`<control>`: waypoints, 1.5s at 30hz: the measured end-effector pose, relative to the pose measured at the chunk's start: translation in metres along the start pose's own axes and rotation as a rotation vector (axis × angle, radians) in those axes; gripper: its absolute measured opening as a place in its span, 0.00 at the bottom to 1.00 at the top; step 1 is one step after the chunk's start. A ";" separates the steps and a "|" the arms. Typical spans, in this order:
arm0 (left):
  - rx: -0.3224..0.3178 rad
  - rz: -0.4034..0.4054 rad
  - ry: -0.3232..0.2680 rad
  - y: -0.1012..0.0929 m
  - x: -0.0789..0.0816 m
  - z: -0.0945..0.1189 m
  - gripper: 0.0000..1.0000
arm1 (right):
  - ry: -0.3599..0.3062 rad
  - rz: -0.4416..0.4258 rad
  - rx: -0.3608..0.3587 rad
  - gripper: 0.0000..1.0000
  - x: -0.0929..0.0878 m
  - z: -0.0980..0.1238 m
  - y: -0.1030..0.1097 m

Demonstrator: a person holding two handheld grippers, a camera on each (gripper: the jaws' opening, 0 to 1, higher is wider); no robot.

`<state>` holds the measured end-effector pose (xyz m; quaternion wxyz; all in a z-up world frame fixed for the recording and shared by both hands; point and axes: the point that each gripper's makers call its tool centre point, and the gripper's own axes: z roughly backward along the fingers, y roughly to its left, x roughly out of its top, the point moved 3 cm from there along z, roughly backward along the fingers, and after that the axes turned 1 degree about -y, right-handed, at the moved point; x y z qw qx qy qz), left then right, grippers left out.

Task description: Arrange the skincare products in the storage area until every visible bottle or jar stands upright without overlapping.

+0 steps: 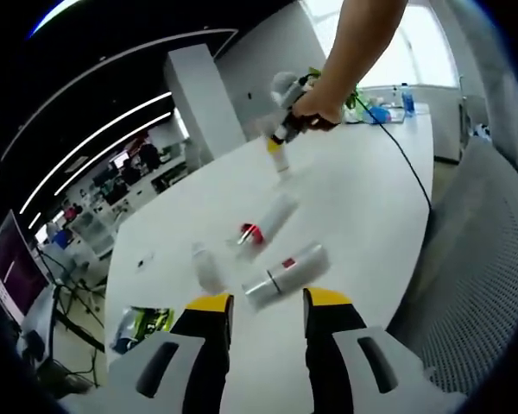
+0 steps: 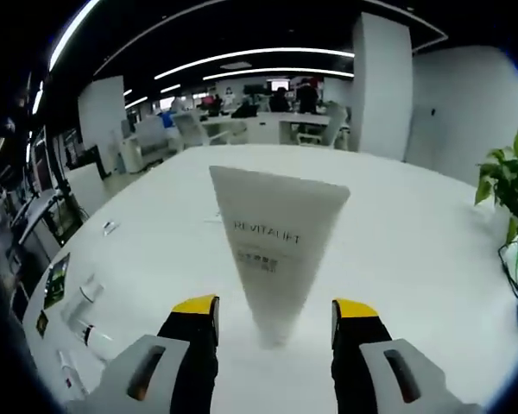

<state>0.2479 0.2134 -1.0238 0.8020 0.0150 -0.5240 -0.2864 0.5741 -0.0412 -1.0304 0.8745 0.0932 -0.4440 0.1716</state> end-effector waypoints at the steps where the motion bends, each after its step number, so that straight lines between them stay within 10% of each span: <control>1: 0.004 0.002 -0.004 0.001 0.001 0.000 0.34 | 0.028 0.016 0.020 0.51 -0.010 0.004 0.003; 14: 0.011 -0.007 -0.020 0.001 0.003 0.002 0.34 | 0.134 0.150 0.291 0.52 -0.046 0.034 0.086; 23: 0.012 -0.013 -0.015 0.001 0.003 0.002 0.33 | 0.112 0.594 0.624 0.61 -0.025 0.025 0.166; 30: 0.024 -0.007 -0.015 0.003 0.003 0.003 0.33 | 0.200 0.786 0.723 0.63 -0.049 0.020 0.198; 45: 0.013 -0.007 0.003 0.001 0.000 0.002 0.33 | 0.536 1.145 0.786 0.62 -0.058 -0.018 0.191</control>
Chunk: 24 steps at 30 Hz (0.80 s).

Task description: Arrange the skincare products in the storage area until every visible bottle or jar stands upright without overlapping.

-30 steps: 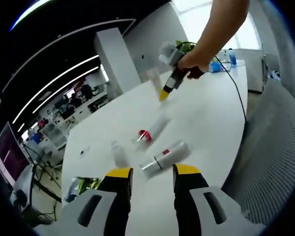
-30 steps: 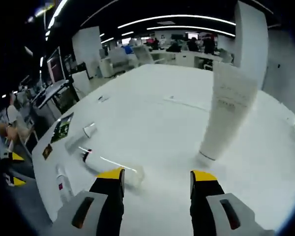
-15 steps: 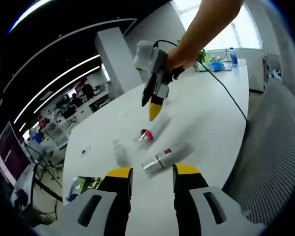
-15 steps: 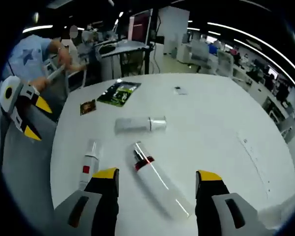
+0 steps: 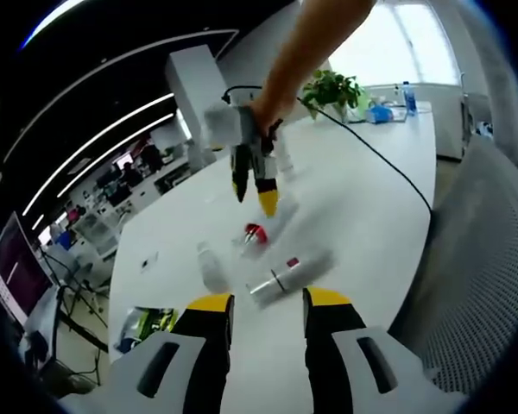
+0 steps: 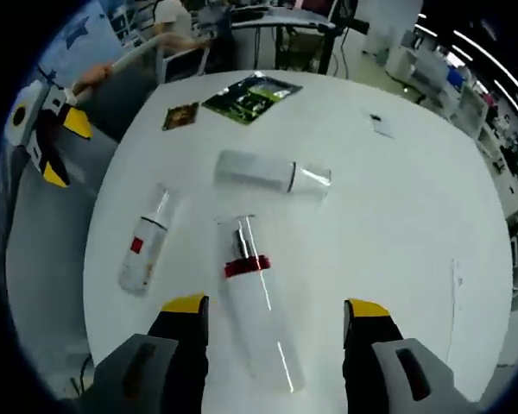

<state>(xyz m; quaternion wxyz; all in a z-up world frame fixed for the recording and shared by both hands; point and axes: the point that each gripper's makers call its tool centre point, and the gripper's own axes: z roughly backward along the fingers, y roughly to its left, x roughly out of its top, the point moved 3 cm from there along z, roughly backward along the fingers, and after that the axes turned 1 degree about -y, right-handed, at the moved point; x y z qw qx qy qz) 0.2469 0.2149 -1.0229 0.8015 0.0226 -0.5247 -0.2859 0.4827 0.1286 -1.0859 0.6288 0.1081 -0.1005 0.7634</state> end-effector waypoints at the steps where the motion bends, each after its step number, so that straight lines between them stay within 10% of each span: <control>1: 0.000 0.000 0.000 0.000 0.000 0.000 0.33 | 0.036 0.019 0.021 0.62 -0.005 -0.005 0.001; 24: 0.010 0.005 0.014 0.002 -0.002 0.000 0.33 | 0.171 0.140 0.096 0.42 -0.011 -0.035 0.017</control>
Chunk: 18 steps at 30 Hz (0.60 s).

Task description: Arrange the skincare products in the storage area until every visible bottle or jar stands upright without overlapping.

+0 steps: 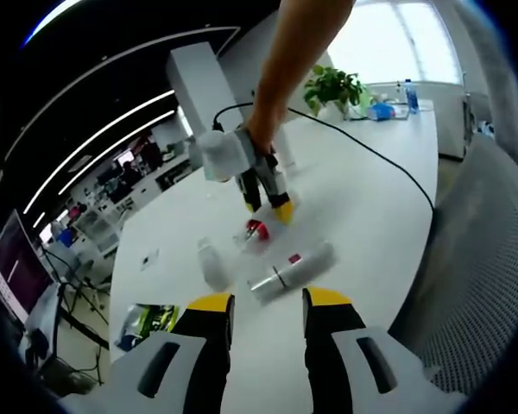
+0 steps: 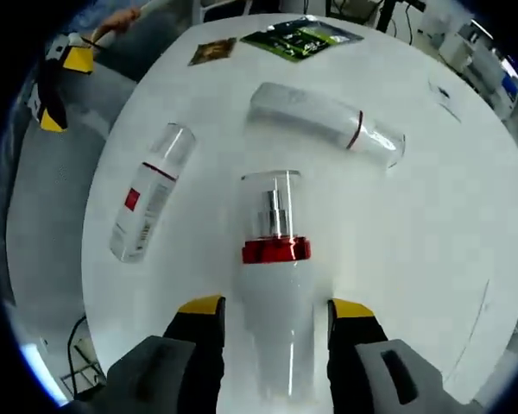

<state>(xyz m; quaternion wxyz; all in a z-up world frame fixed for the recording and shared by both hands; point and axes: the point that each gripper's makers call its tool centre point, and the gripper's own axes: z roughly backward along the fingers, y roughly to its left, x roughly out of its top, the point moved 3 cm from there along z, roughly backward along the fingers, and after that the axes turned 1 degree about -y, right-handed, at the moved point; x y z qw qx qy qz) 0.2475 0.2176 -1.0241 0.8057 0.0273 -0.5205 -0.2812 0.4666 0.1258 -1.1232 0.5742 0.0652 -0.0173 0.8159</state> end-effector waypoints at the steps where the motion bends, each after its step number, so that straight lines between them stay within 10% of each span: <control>1: 0.000 0.000 -0.002 0.000 0.000 0.000 0.33 | 0.000 -0.006 -0.003 0.40 0.001 0.000 -0.001; 18: -0.004 0.001 0.005 -0.001 -0.002 0.001 0.31 | -0.051 0.002 -0.045 0.27 0.000 0.000 0.004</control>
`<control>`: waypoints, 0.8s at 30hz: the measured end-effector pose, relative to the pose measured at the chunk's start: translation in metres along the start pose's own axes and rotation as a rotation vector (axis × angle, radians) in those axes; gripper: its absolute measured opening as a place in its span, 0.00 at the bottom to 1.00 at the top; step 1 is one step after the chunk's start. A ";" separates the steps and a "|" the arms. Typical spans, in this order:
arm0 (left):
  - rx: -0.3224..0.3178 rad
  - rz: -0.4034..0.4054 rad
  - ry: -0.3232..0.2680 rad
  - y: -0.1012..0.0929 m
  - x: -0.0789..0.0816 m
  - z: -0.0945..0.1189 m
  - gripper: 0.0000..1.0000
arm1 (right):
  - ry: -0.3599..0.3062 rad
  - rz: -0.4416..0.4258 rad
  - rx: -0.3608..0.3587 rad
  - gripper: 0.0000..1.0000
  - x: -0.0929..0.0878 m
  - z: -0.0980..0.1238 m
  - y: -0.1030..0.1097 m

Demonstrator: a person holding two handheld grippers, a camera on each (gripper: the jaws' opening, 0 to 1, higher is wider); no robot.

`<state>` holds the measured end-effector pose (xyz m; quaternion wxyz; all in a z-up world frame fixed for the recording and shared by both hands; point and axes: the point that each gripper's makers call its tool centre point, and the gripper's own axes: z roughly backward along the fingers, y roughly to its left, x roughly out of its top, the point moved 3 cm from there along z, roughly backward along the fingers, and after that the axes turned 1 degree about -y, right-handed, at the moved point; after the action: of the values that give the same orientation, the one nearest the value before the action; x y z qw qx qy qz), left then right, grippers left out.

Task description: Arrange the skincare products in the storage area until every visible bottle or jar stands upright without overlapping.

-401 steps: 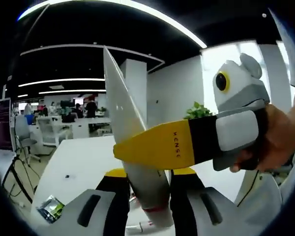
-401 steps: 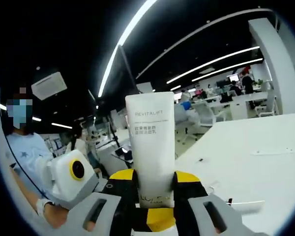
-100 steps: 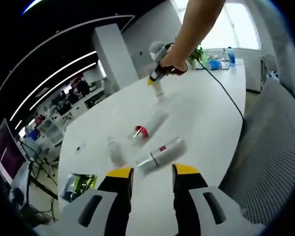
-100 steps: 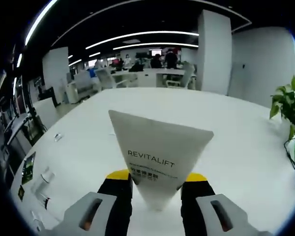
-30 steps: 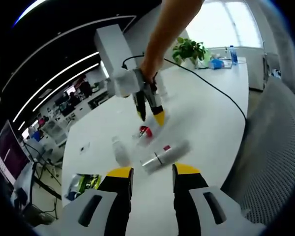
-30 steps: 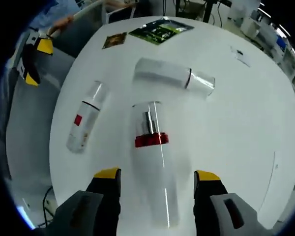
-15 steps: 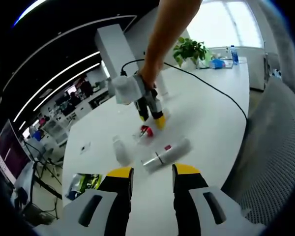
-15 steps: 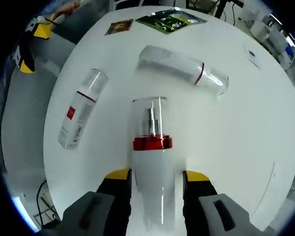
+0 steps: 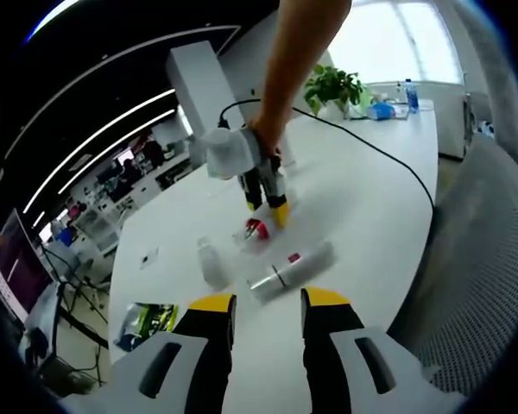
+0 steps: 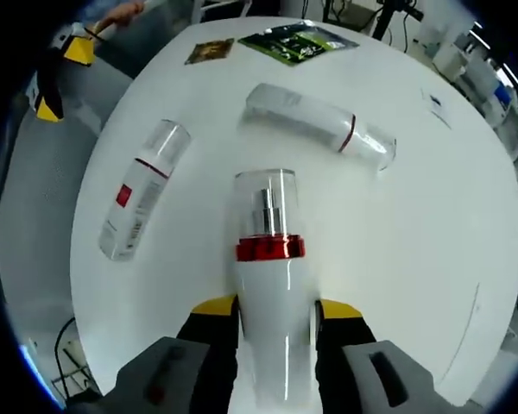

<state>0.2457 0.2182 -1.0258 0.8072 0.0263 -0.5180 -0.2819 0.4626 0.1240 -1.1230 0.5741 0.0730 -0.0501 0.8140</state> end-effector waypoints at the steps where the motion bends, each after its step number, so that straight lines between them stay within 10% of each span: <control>1: -0.001 0.000 0.002 0.000 0.000 0.000 0.31 | -0.004 0.004 -0.009 0.27 0.000 0.000 0.001; 18: 0.005 -0.004 -0.010 0.001 0.003 0.000 0.31 | -0.104 -0.114 -0.247 0.21 -0.005 0.015 0.005; 24: 0.010 -0.004 -0.023 0.002 0.005 0.000 0.31 | -0.235 -0.346 -0.339 0.21 -0.011 0.038 -0.001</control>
<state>0.2482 0.2177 -1.0208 0.8004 0.0283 -0.5287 -0.2812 0.4697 0.1077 -1.0879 0.6990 0.0771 -0.2388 0.6697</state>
